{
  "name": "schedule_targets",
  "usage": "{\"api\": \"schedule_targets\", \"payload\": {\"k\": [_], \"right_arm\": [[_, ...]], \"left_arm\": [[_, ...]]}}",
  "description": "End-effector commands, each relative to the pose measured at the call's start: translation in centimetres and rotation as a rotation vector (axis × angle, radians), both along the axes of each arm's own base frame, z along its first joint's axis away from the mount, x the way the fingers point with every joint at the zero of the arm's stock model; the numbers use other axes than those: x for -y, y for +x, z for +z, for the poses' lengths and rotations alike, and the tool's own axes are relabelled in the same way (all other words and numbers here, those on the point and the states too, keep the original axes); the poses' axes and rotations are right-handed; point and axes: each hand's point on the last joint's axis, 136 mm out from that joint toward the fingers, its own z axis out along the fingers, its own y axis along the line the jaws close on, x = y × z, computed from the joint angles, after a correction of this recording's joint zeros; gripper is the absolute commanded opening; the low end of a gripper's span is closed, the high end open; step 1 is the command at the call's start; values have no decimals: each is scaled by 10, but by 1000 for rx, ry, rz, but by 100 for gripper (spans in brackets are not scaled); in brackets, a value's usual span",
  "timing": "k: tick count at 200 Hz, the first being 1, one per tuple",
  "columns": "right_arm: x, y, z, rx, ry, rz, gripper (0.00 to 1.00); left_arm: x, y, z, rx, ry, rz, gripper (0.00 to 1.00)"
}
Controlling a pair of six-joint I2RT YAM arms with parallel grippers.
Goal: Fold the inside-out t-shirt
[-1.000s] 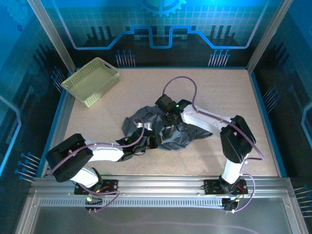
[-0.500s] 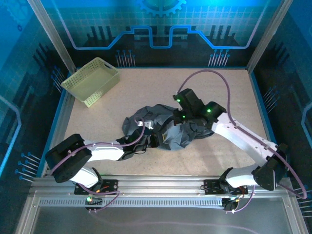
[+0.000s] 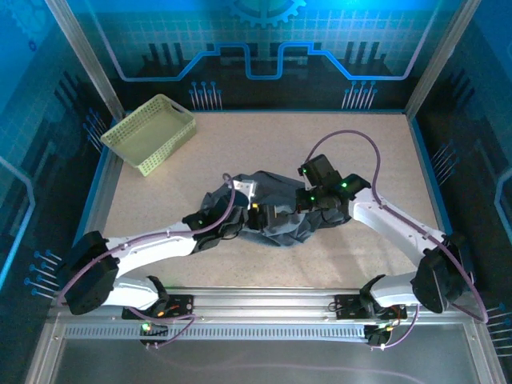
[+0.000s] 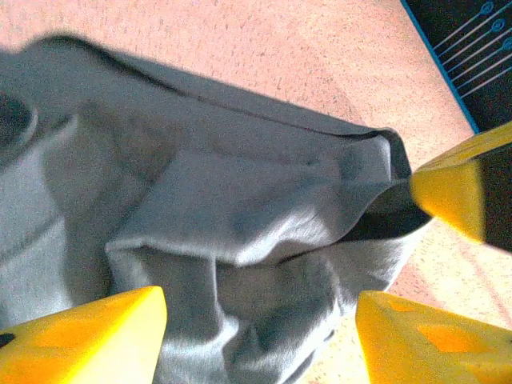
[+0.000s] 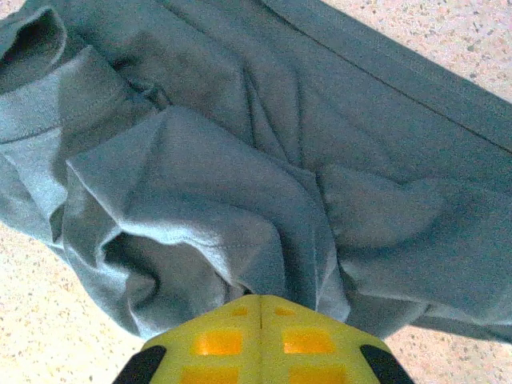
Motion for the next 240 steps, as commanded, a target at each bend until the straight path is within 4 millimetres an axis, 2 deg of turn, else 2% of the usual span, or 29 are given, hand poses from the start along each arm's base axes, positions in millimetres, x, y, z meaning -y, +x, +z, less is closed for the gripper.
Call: {"api": "schedule_targets", "payload": {"k": [1,20,33,54,83,100,112,128,148,175,202,215,240], "right_arm": [[-9,18,14,50,30,6,0],[-11,20,16,57,30,7,0],[-3,21,15,57,-3,-11,0],[20,17,6,52,-91,-54,0],[56,5,-25,12,-242,-100,0],[61,-3,-39,-9,-260,-95,12],[61,-5,-41,-8,-251,-99,28],[60,-7,-35,11,-255,-95,37],[49,-10,-20,74,-264,-44,43],[7,-23,-8,148,-203,90,51],[-31,-27,-18,172,-147,184,56],[-47,-23,-23,202,-145,215,59],[-64,-8,-32,246,-147,230,61]], "left_arm": [[-8,12,-13,-1,239,-26,64],[-6,21,-20,-24,310,-20,61],[-10,26,-19,-21,318,15,63],[-25,38,-15,-35,315,76,67],[-58,64,-18,-125,365,185,69],[-68,78,-26,-192,389,216,68],[-64,83,-32,-226,396,196,67],[-52,86,-33,-243,387,153,66],[-42,88,-38,-276,380,121,66],[-39,91,-50,-320,408,113,65],[-35,94,-64,-368,415,120,60],[-36,96,-69,-389,399,132,57],[-34,98,-76,-422,356,138,51]]}}
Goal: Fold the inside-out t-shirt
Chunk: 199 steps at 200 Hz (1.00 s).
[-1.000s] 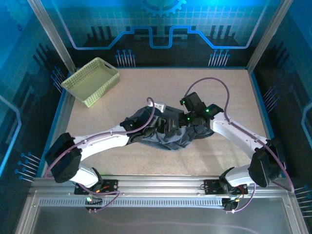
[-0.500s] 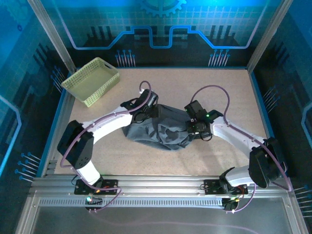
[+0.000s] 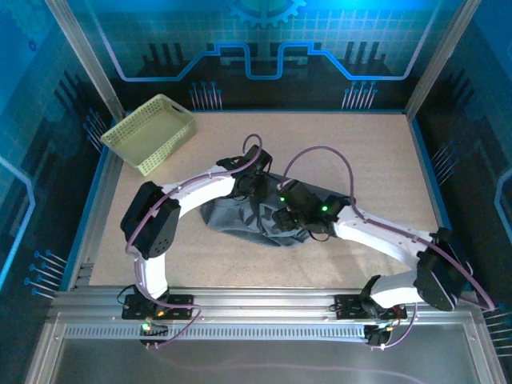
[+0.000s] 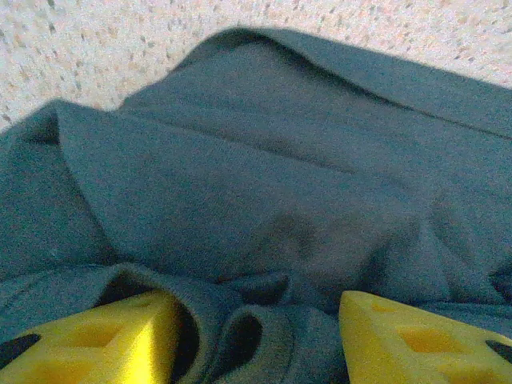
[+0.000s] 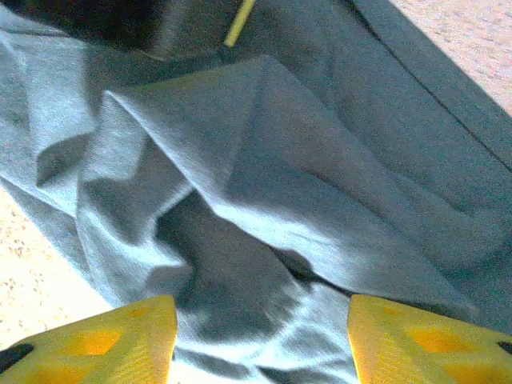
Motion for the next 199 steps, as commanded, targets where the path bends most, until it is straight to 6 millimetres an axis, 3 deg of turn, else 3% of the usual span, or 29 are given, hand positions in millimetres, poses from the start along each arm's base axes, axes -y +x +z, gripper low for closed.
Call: {"api": "schedule_targets", "payload": {"k": [1,31,50,84,109,122,139,160,181,199], "right_arm": [[-21,18,-3,76,27,25,61],[-28,40,-12,127,-17,4,61],[-26,50,-19,139,-73,-20,56],[-9,53,-23,160,-158,-68,27],[-2,46,-7,182,-146,-56,10],[3,41,6,194,-134,-49,5],[4,32,31,214,-79,-12,1],[7,21,74,253,-11,29,0],[5,12,136,308,80,90,0],[-4,2,199,354,174,162,0]], "left_arm": [[2,1,-2,-49,-50,22,51],[3,3,-6,-62,-70,36,43],[1,5,-6,-60,-86,51,36],[-8,8,-6,-58,-112,83,17],[-14,12,5,-22,-146,100,1],[-16,15,17,24,-169,99,0],[-21,17,43,100,-194,102,0],[-38,16,93,246,-221,120,0],[-72,9,160,426,-257,171,0],[-114,-7,233,613,-306,236,0]]}}
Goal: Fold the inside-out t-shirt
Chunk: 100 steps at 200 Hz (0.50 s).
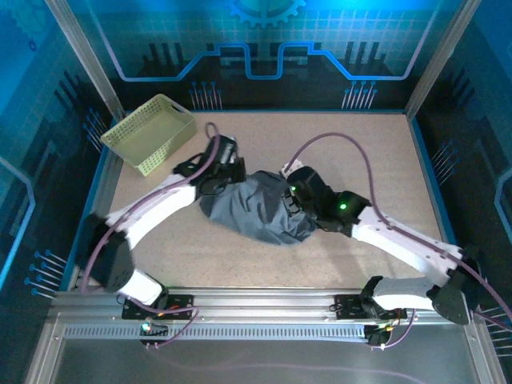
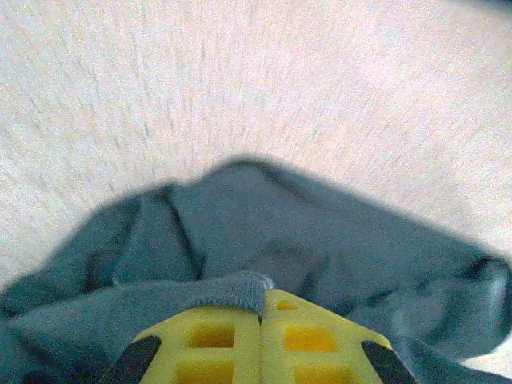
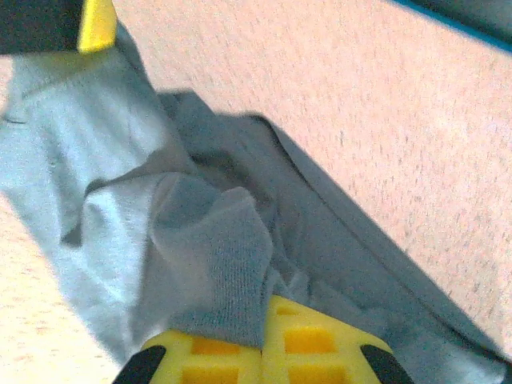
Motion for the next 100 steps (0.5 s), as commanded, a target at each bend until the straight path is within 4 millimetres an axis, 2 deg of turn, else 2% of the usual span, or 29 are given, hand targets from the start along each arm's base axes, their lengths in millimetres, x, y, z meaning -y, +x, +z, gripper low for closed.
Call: {"api": "schedule_targets", "payload": {"k": [1,18,35,42,51,62,77,85,100], "right_arm": [[-9,-17,83,65,100,135,0],[-22,-38,145,124,225,265,0],[-25,-61,196,217,362,373,0],[-24,-67,208,254,393,398,0],[-20,-66,211,286,396,386,0],[-14,-53,193,276,330,323,0],[-4,-26,141,196,181,199,0],[3,-12,105,127,96,126,0],[21,8,31,-62,-40,-3,0]], "left_arm": [[-59,-7,103,294,-45,137,0],[-99,-38,175,481,-87,206,0],[-120,-82,240,678,-115,210,0],[-124,-97,259,737,-128,198,0],[-127,-109,273,776,-136,192,0],[-123,-109,274,749,-137,170,0],[-100,-92,252,651,-130,75,0],[-88,-77,230,568,-126,46,0],[-74,-44,169,342,-61,47,0]]}}
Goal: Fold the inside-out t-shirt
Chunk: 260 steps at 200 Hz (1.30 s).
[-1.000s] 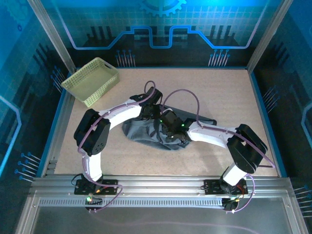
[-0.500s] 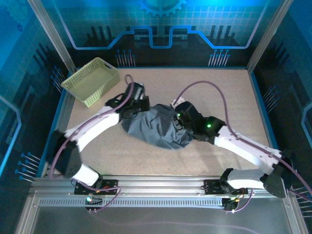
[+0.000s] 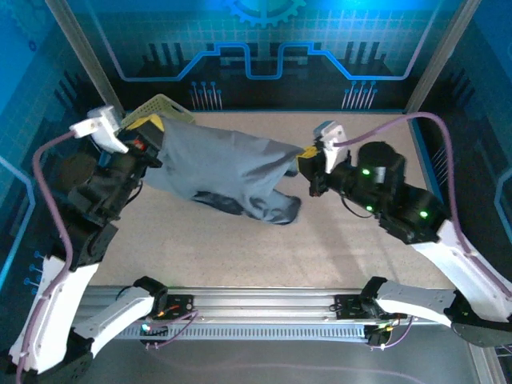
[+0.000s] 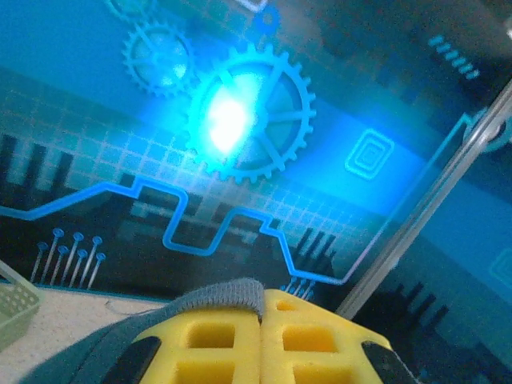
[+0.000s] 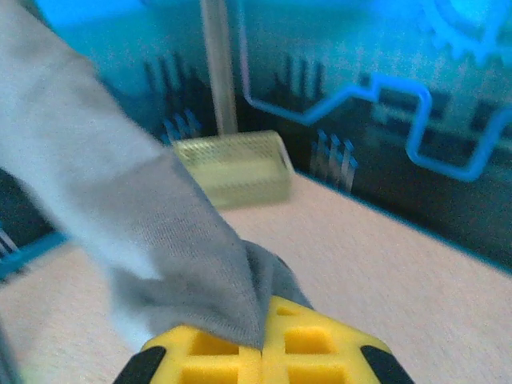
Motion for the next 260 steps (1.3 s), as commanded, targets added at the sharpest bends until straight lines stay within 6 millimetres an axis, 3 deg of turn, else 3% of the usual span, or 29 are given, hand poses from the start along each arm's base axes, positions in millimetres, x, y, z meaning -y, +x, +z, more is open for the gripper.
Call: {"api": "schedule_targets", "payload": {"k": [1,20,34,46,60,70,79,89,99,107,116,127,142,165,173,184,201,212,220,244,260], "right_arm": [[23,43,-152,-337,-358,-216,0],[34,42,-223,-520,-555,-251,0],[29,35,-238,-551,-609,-218,0],[10,24,-219,-487,-533,-110,0],[-19,-3,-175,-374,-324,103,0],[-27,-21,-145,-281,-162,214,0],[-24,-22,-134,-234,-68,217,3],[-6,-2,-146,-267,-62,85,0],[13,18,-179,-369,-158,-68,0],[17,21,-204,-442,-258,-105,0],[6,11,-222,-460,-357,-57,0],[-14,-9,-228,-408,-417,32,0],[-42,-46,-223,-356,-395,217,0],[-58,-78,-202,-279,-320,371,0],[-54,-72,-197,-251,-309,333,0],[-36,-45,-198,-247,-313,182,0],[27,15,-216,-395,-339,-204,0],[55,32,-227,-484,-364,-342,0],[49,31,-225,-485,-376,-297,0],[-17,-3,-208,-327,-381,6,0],[-16,6,-219,-411,-350,-25,0]], "left_arm": [[38,66,-125,-431,147,-67,0],[52,91,-190,-668,202,-78,0],[59,97,-205,-715,218,-92,0],[68,94,-190,-655,220,-129,0],[93,76,-152,-475,233,-247,0],[104,62,-128,-339,229,-292,0],[105,56,-121,-284,209,-302,0],[95,63,-132,-313,213,-233,0],[83,76,-156,-408,246,-147,0],[77,85,-181,-521,276,-108,0],[85,87,-199,-590,302,-136,0],[97,81,-208,-594,311,-188,0],[105,71,-201,-508,272,-241,0],[74,76,-198,-494,243,-116,0],[60,83,-202,-537,240,-58,0],[51,89,-207,-585,242,-21,0],[64,92,-201,-572,230,-88,0],[70,92,-194,-542,198,-122,0],[71,92,-192,-532,183,-125,0],[71,96,-200,-573,204,-110,0],[71,99,-212,-617,222,-105,0]]}}
